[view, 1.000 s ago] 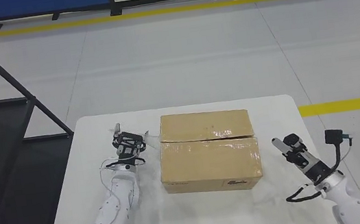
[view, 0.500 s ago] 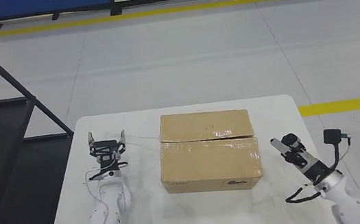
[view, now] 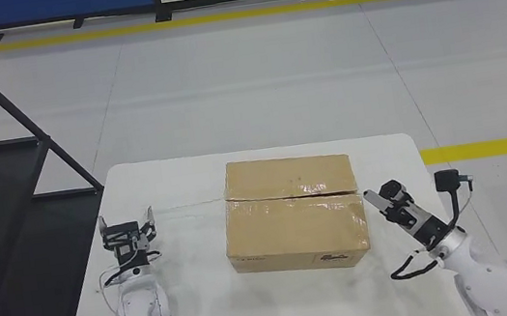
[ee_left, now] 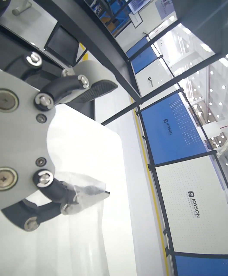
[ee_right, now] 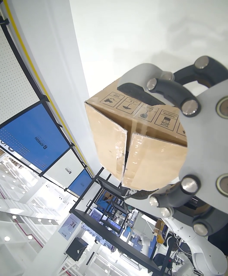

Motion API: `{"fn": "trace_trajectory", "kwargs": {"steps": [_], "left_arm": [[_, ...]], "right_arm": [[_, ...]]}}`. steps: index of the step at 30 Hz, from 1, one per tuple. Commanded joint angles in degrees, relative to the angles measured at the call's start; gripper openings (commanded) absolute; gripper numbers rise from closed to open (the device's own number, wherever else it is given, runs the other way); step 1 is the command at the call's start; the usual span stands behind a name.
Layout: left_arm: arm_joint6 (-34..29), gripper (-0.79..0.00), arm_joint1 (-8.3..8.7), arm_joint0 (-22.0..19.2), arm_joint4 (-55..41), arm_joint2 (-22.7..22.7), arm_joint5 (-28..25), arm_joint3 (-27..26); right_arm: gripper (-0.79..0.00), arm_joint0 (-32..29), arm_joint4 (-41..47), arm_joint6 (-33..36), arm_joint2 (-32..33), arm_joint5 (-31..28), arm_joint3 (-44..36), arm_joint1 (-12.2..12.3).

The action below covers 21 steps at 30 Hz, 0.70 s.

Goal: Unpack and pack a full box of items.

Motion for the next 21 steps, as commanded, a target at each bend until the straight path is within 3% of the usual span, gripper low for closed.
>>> {"fn": "trace_trajectory", "kwargs": {"steps": [1,9,12,21], "left_arm": [[-2.07,0.0,0.25,1.7,0.12,-1.19,0.09,-1.97],[-7.69,0.0,0.6,7.01,-1.81,-5.68,3.8,-8.86],[-12.68,0.0,0.45,8.21,-4.44,-5.87,1.7,-11.38],[-13.06,0.0,0.45,8.36,-4.36,-5.77,1.35,-11.79]], "right_arm": [[0.0,0.61,0.05,0.35,-0.31,-0.16,0.36,0.03],[0.0,1.96,0.28,1.44,-0.77,-1.3,1.44,0.25],[0.0,2.38,0.42,2.04,-0.8,-1.69,1.87,0.37],[0.0,3.18,0.8,3.01,-0.8,-2.46,2.77,0.68]]}}
